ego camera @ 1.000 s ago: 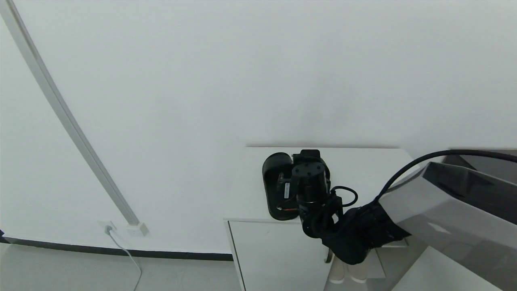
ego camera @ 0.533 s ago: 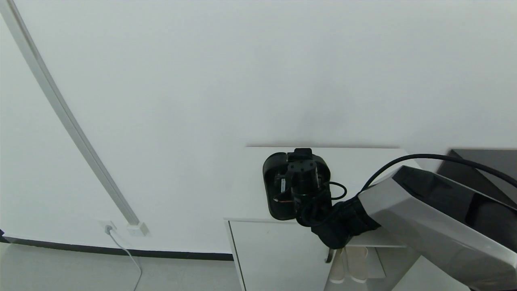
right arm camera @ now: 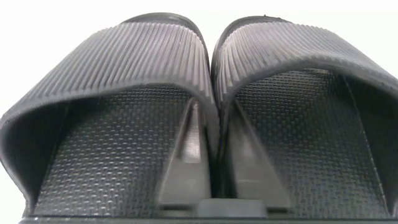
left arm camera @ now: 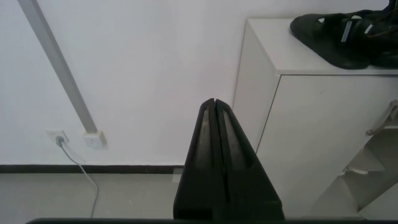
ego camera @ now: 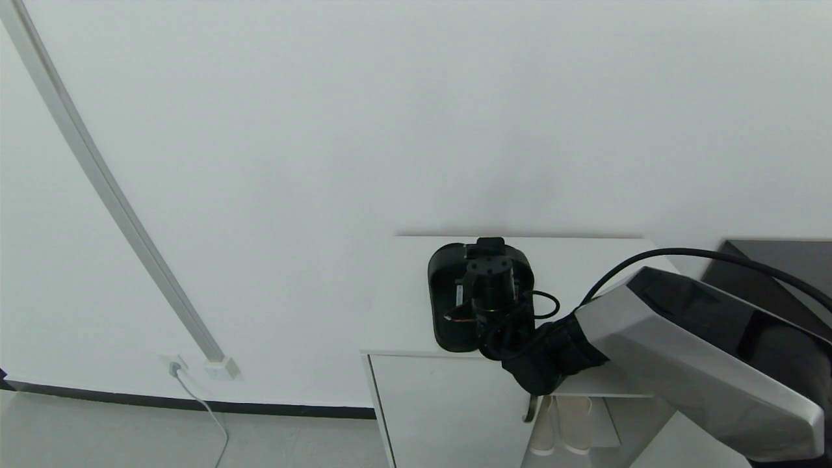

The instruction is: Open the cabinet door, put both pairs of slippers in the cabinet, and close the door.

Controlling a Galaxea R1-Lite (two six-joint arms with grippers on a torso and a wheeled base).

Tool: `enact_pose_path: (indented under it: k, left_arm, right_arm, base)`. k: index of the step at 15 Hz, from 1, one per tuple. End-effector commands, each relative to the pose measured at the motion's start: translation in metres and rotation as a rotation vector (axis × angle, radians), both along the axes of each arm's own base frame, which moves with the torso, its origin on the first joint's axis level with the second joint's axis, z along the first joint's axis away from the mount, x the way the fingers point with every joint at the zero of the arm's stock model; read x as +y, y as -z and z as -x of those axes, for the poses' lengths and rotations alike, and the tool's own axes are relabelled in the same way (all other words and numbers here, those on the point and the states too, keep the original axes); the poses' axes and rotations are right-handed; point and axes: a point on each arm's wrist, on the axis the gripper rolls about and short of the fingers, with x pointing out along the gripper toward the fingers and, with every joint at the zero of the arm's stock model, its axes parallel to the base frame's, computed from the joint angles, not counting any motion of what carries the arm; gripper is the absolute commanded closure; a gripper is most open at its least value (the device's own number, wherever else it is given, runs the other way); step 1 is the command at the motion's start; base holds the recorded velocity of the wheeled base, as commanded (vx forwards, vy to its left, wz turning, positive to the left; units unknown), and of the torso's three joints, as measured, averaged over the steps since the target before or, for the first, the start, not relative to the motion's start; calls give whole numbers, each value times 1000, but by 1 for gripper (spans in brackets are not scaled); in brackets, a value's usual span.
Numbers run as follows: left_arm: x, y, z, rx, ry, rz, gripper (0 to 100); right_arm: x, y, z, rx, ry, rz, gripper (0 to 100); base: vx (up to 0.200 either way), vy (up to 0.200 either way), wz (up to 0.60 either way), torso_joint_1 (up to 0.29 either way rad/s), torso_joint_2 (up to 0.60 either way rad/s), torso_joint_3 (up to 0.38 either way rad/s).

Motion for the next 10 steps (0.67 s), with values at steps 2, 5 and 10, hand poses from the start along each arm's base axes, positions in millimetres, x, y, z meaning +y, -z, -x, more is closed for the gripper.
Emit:
enact_pose_path:
  k: [2,5,10]
  left_arm:
    - [0,0,0,1,-2,0,100]
    - [0,0,0,1,0,-1,100]
    - [0,0,0,1,0,-4,100]
  right_arm:
    - [-1,-6,3,-11,0,-7,100]
    - [-10,-35,33,-17,-28,-13,100]
    - [-43,-60,117,0,-123,0,100]
  base:
    - [0,0,0,0,0,0]
    - [0,0,0,0,0,0]
    - [0,0,0,0,0,0]
